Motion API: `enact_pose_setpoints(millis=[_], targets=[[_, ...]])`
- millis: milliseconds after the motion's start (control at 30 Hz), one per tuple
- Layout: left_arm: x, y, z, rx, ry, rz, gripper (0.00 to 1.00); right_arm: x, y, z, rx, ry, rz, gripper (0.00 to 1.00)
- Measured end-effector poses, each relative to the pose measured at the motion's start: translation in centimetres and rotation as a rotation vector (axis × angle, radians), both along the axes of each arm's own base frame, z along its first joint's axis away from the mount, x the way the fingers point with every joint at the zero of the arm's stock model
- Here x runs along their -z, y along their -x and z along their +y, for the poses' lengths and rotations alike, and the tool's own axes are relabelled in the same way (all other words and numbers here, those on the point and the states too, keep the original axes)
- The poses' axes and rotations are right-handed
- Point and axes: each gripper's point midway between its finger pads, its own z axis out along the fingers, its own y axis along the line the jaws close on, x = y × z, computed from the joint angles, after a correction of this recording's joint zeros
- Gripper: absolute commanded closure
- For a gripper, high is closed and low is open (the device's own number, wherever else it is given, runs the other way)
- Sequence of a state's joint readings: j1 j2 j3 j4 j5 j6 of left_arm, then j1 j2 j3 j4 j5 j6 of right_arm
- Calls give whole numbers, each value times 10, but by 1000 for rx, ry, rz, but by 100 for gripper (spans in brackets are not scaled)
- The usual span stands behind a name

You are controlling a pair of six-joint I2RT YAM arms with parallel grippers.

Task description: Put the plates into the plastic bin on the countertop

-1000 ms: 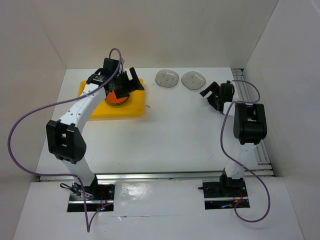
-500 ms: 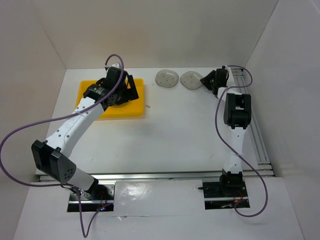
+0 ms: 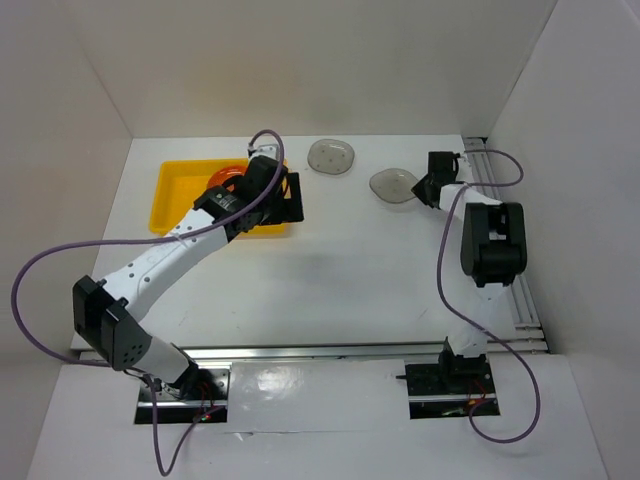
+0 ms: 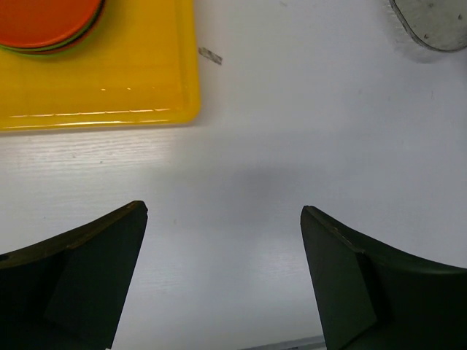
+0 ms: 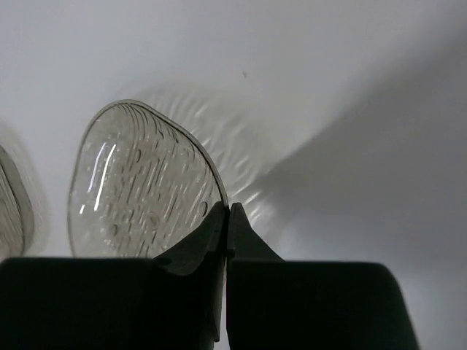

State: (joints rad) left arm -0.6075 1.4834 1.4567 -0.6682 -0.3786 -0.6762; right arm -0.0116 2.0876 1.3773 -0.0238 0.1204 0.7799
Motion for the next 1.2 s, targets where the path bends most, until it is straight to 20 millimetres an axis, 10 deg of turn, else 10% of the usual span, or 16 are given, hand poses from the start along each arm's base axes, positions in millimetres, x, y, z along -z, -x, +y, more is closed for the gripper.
enact_pose_setpoints(millis=[133, 400, 600, 833, 1200], targets=[[6, 4, -26, 108, 56, 25, 0, -58, 43, 19, -93, 124, -31, 100], [36, -15, -73, 282, 260, 79, 0, -165, 132, 127, -603, 88, -377, 100], [68, -19, -88, 328, 282, 146, 4, -155, 150, 136, -729, 11, -401, 100], [56, -34, -90, 337, 334, 82, 8, -167, 160, 145, -754, 8, -428, 100], [36, -12, -101, 430, 405, 56, 0, -145, 151, 99, -455, 126, -370, 100]])
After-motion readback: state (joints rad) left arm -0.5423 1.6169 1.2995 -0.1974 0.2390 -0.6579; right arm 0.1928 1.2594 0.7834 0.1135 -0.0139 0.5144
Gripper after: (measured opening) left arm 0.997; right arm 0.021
